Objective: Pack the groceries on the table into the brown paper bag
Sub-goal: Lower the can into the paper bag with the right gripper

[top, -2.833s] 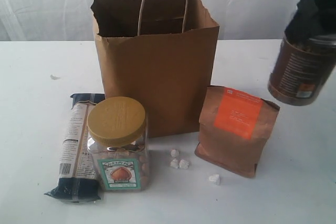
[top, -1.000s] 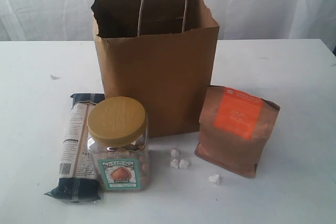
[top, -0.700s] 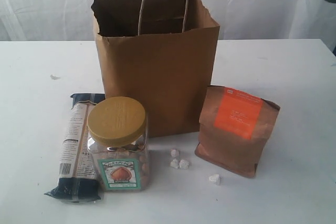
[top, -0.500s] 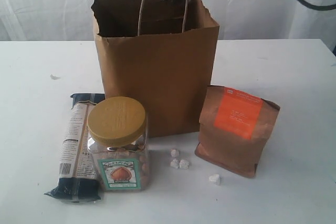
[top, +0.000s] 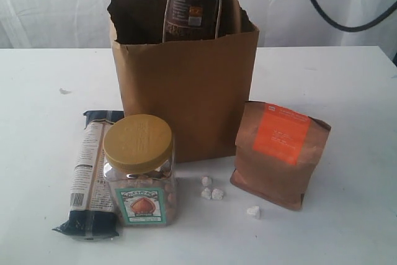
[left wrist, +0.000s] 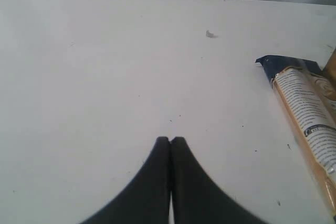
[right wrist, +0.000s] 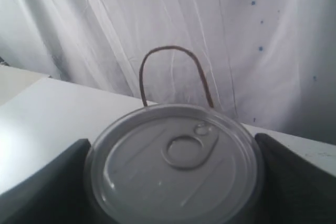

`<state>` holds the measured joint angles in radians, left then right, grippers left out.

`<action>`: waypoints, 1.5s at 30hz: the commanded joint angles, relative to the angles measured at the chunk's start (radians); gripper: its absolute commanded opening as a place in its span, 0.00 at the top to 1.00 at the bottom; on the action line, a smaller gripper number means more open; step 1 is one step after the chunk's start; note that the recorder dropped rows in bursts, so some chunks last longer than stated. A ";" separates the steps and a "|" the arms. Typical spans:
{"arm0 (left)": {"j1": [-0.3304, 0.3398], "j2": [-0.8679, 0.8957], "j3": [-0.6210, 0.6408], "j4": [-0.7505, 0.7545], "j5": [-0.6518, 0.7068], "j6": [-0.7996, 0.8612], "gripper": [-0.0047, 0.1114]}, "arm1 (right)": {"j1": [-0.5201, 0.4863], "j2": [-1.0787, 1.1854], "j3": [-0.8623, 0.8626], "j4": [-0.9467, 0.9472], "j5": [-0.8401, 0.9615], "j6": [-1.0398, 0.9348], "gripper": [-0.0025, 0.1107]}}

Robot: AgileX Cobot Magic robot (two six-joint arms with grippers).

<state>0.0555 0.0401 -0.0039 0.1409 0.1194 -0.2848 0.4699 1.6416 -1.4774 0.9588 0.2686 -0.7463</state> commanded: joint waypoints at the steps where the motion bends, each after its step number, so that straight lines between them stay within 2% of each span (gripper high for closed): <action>1: 0.001 -0.004 0.004 -0.005 0.004 -0.003 0.96 | -0.002 0.011 -0.011 0.001 0.006 -0.009 0.83; 4: 0.001 -0.004 0.004 -0.005 0.004 -0.003 0.96 | -0.002 0.017 -0.009 -0.007 0.014 -0.009 0.83; 10: 0.001 -0.004 0.004 -0.005 0.004 -0.003 0.96 | -0.002 0.026 -0.009 -0.182 0.025 -0.009 0.82; 11: 0.001 -0.004 0.004 -0.005 0.004 -0.003 0.96 | -0.002 0.028 -0.005 -0.182 0.025 -0.009 0.79; 15: 0.001 -0.004 0.004 -0.005 0.004 -0.003 0.96 | -0.002 0.029 0.001 -0.182 0.029 -0.009 0.57; 17: 0.001 -0.004 0.004 -0.005 0.004 -0.003 0.96 | -0.002 0.033 0.001 -0.182 0.029 -0.009 0.51; 26: 0.001 -0.004 0.004 -0.005 0.004 -0.003 0.96 | -0.002 0.066 0.001 -0.185 0.117 -0.009 0.51; 40: 0.001 -0.004 0.004 -0.005 0.004 -0.003 0.96 | -0.002 0.082 0.001 -0.187 0.119 -0.009 0.51; 42: 0.001 -0.004 0.004 -0.005 0.004 -0.003 0.96 | -0.002 0.088 0.001 -0.187 0.119 -0.001 0.49; 45: 0.001 -0.004 0.004 -0.005 0.004 -0.003 0.96 | -0.002 0.093 0.001 -0.187 0.131 -0.001 0.40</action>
<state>0.0555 0.0401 -0.0039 0.1409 0.1194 -0.2848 0.4699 1.7389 -1.4741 0.7626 0.4073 -0.7463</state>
